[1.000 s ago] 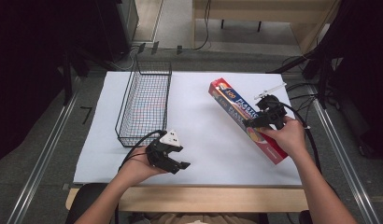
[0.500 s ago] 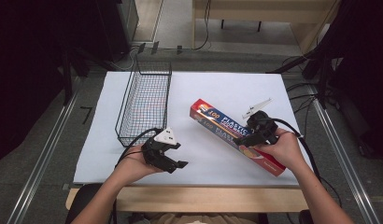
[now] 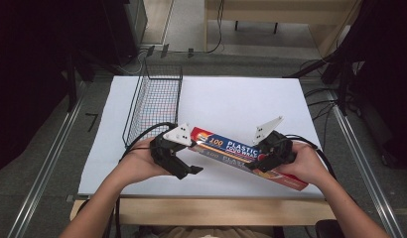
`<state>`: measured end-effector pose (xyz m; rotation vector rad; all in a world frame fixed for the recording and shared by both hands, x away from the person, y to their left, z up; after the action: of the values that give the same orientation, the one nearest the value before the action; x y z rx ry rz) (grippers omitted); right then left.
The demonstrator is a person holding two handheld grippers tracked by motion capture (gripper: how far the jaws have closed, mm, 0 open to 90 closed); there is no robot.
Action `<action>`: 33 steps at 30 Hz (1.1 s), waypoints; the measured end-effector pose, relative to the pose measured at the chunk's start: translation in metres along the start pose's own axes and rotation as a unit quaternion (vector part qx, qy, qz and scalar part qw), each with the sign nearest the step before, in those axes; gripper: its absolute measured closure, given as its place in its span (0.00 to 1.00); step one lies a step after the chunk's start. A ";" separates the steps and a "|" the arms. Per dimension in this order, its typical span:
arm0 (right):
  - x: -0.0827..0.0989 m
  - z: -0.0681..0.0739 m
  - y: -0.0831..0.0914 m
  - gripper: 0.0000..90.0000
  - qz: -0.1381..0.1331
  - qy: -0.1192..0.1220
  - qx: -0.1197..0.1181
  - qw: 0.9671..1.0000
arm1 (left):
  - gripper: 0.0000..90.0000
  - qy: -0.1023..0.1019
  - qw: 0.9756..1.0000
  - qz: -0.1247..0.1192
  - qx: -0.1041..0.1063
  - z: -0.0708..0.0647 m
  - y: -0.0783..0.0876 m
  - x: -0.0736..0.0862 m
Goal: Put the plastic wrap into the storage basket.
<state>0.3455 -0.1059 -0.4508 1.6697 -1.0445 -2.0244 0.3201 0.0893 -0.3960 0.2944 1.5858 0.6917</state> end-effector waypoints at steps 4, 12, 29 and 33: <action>-0.004 0.008 -0.003 0.48 0.001 0.009 -0.014 1.000 | 0.16 -0.049 0.998 0.031 0.032 -0.001 -0.011 -0.009; -0.014 0.027 -0.009 0.48 0.004 0.047 -0.033 0.998 | 0.08 -0.077 0.992 0.091 0.045 0.003 -0.036 -0.012; -0.033 0.041 -0.006 0.48 -0.016 0.072 -0.043 0.996 | 0.29 -0.143 0.971 0.177 0.073 0.000 -0.059 0.015; -0.037 0.043 -0.008 0.48 -0.013 0.075 -0.046 0.996 | 0.34 -0.144 0.971 0.178 0.072 0.000 -0.060 0.015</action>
<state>0.3164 -0.0620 -0.4279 1.7645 -0.8700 -1.8989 0.3305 0.0508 -0.4434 0.7666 1.3178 0.7696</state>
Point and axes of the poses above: each handheld gripper's, and its own axes: y roughly backward along the jaws, x roughly out of its underside, z roughly to its left, the point moved 9 cm from there along -y, roughly forward along the jaws, and after that the axes turned 13 degrees about -z, right-handed, at the moved point
